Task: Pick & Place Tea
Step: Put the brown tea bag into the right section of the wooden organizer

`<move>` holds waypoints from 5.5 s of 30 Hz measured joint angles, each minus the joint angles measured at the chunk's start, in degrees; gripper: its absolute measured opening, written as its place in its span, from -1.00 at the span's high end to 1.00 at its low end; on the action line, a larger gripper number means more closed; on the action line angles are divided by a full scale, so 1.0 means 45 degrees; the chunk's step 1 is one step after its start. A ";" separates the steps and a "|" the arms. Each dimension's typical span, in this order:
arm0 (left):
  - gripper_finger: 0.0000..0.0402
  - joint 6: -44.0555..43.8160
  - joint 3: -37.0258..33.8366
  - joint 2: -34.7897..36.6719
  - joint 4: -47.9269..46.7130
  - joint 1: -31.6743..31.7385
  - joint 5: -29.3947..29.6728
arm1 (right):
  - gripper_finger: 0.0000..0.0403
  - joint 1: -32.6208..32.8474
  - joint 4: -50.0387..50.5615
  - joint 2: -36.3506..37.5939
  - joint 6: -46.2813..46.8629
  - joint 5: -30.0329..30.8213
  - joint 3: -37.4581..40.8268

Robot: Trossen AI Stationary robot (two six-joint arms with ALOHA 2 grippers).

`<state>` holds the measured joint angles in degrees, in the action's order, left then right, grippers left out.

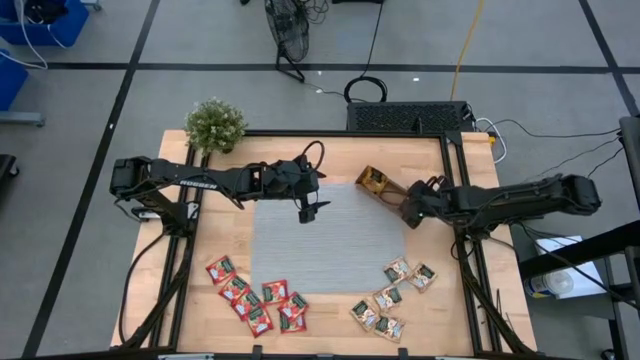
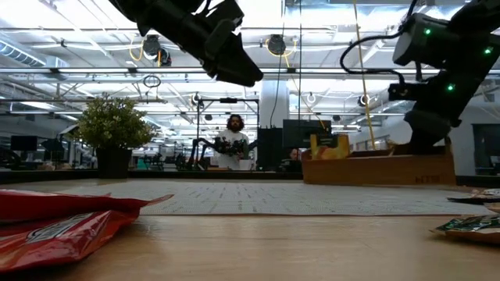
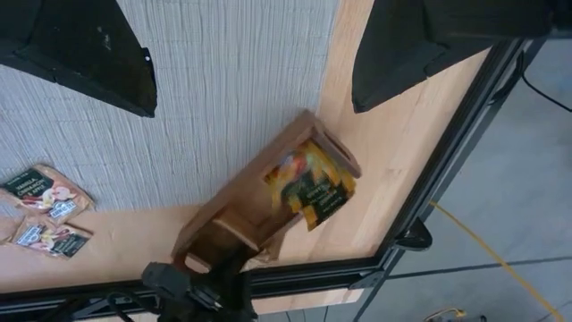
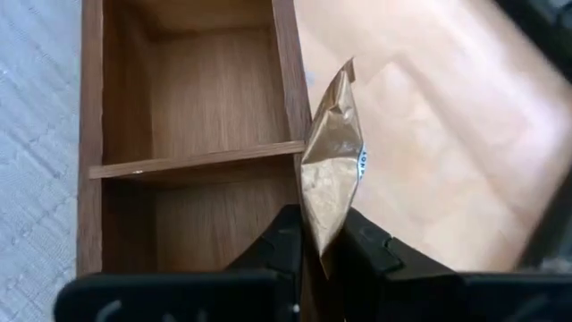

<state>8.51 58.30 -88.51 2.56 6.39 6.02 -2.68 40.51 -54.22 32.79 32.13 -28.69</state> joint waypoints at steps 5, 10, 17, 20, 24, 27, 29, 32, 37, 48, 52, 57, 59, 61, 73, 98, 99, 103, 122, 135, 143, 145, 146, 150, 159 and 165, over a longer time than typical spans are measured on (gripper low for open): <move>-0.82 0.0000 0.0000 0.0000 0.0293 0.0003 0.0000 | 0.87 -0.0010 0.0057 0.0649 0.0097 0.0535 0.0015; -0.82 0.0000 0.0000 0.0005 0.0475 0.0004 0.0000 | 0.87 -0.0175 0.0083 0.0680 0.0109 0.0435 0.0015; -0.82 0.0000 0.0000 0.0005 0.0462 0.0002 0.0000 | 0.84 -0.0552 0.0094 0.0531 0.0015 -0.0750 0.0015; -0.82 0.0000 0.0000 0.0005 0.0466 0.0001 0.0000 | 0.87 -0.0661 0.0073 0.0408 -0.0042 -0.1177 0.0015; -0.82 0.0000 0.0000 0.0005 0.0474 0.0005 0.0000 | 0.84 -0.0665 0.0016 0.0143 0.0032 -0.1517 0.0010; -0.82 0.0000 0.0000 0.0005 0.0479 0.0000 0.0000 | 0.77 -0.0661 -0.0020 -0.0011 0.0202 -0.1541 0.0005; -0.82 0.0000 0.0000 0.0005 0.0481 0.0000 0.0000 | 0.73 -0.0661 -0.0019 -0.0034 0.0219 -0.1551 0.0005; -0.82 0.0000 0.0000 0.0005 0.0484 0.0004 0.0000 | 0.70 -0.0661 -0.0096 -0.0044 0.0204 -0.1660 0.0005; -0.82 0.0000 0.0000 0.0005 0.0491 0.0004 0.0000 | 0.68 -0.0661 -0.0843 -0.0039 0.0366 -0.1867 0.0000; -0.82 0.0000 0.0000 0.0005 0.0493 0.0004 0.0000 | 0.89 -0.0661 -0.1579 -0.0035 -0.0166 -0.1865 -0.0005; -0.82 0.0000 0.0000 0.0005 0.0493 0.0000 0.0000 | 0.97 -0.0586 -0.1678 0.0260 -0.0432 -0.1876 -0.0005; -0.82 0.0000 0.0000 0.0005 0.0498 0.0004 0.0000 | 0.99 -0.0544 -0.1888 0.1032 -0.0552 -0.1857 -0.0010; -0.82 0.0000 0.0000 0.0005 0.0498 0.0000 0.0000 | 0.99 -0.0541 -0.1935 0.1347 -0.0547 -0.1857 -0.0010; -0.82 0.0000 0.0000 0.0005 0.0498 0.0003 0.0000 | 0.99 -0.0537 -0.1947 0.1686 -0.0547 -0.1862 -0.0010; -0.82 0.0000 0.0000 0.0005 0.0499 0.0000 0.0000 | 1.00 0.0696 -0.0959 0.4235 0.1233 -0.2839 -0.0015; -0.82 0.0000 0.0000 0.0005 0.0503 0.0002 0.0000 | 1.00 0.4551 0.1598 0.2234 0.6520 -0.2623 -0.0110; -0.82 0.0000 0.0000 0.0005 0.0502 0.0001 0.0000 | 1.00 0.4551 0.1822 0.2233 0.6525 -0.2688 -0.0267; -0.82 0.0000 0.0000 0.0005 0.0503 0.0002 0.0000 | 1.00 0.4537 0.3296 0.2217 0.6505 -0.2723 -0.1375; -0.82 0.0000 0.0000 0.0005 0.0503 0.0000 0.0000 | 1.00 0.1167 0.6473 -0.0394 0.3616 -0.6842 -0.5155; -0.82 0.0000 0.0000 0.0005 0.0503 0.0000 0.0000 | 1.00 -0.0167 0.5475 -0.2559 0.1225 -0.7185 -0.5158; -0.82 0.0000 0.0000 0.0005 0.0498 0.0000 0.0000 | 1.00 -0.0345 0.6131 -0.2730 0.1262 -0.7159 -0.5158; -0.82 0.0000 0.0000 0.0005 0.0503 0.0003 0.0000 | 1.00 -0.0344 0.6086 -0.2731 0.1308 -0.6994 -0.5158; -0.82 0.0000 0.0000 0.0005 0.0503 0.0005 0.0000 | 1.00 -0.0340 0.6079 -0.2734 0.1313 -0.6848 -0.5157; -0.82 0.0000 0.0000 0.0005 0.0502 0.0000 0.0000 | 1.00 -0.0342 0.5849 -0.2734 0.1406 -0.6813 -0.4855; -0.82 0.0000 0.0000 0.0005 0.0503 0.0005 0.0000 | 1.00 -0.0335 0.4474 -0.2721 0.1566 -0.6825 -0.3421; -0.82 0.0000 0.0000 0.0005 0.0499 0.0004 0.0000 | 1.00 -0.0340 0.3832 -0.2696 0.1570 -0.6737 -0.2827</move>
<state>8.51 58.30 -88.49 4.80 6.41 6.02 -4.21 57.76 -66.35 39.86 1.81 -41.41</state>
